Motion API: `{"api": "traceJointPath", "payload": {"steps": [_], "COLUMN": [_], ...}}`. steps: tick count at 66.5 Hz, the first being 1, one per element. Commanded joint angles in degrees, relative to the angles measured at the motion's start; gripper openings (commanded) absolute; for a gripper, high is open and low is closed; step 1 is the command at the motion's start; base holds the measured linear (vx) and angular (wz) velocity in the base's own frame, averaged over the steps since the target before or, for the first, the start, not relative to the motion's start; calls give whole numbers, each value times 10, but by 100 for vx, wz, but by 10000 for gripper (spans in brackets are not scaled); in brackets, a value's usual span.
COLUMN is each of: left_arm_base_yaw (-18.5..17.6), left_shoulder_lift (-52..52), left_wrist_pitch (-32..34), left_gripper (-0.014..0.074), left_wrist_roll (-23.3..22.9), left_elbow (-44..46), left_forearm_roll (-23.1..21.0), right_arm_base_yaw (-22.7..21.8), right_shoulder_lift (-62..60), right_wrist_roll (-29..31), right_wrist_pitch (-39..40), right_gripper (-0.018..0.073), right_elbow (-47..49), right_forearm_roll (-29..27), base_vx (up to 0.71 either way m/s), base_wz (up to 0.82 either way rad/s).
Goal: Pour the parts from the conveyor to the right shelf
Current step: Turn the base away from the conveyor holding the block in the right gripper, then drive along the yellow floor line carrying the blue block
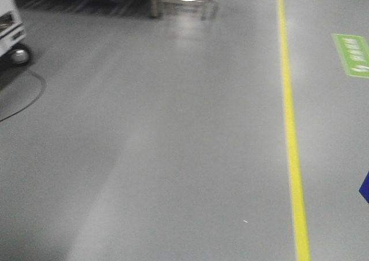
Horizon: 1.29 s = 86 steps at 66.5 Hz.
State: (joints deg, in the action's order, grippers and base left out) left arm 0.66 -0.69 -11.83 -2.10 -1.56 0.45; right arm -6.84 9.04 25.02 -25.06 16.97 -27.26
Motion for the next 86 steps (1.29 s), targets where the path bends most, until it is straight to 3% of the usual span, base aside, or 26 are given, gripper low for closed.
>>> {"api": "traceJointPath", "payload": {"steps": [1, 35, 86], "left_arm_base_yaw": [-4, -4, -4], "left_shoulder_lift": [-6, -6, -6], "left_wrist_pitch": [45, 45, 45], "left_gripper": [-6, -6, -6], "left_wrist_roll": [-5, -5, -5], "left_elbow": [11, 11, 11], "left_forearm_roll": [-5, -5, -5], "right_arm_base_yaw": [-1, -1, -1], "right_shoulder_lift": [6, 6, 6], "right_wrist_roll": [-1, -1, -1], "right_wrist_pitch": [42, 29, 29], "right_gripper": [-5, -5, -5], "right_elbow": [13, 13, 13], "right_forearm_roll": [-7, -7, -7], "base_vx": [-21, -15, 4], "base_wz": [-82, -57, -5]}}
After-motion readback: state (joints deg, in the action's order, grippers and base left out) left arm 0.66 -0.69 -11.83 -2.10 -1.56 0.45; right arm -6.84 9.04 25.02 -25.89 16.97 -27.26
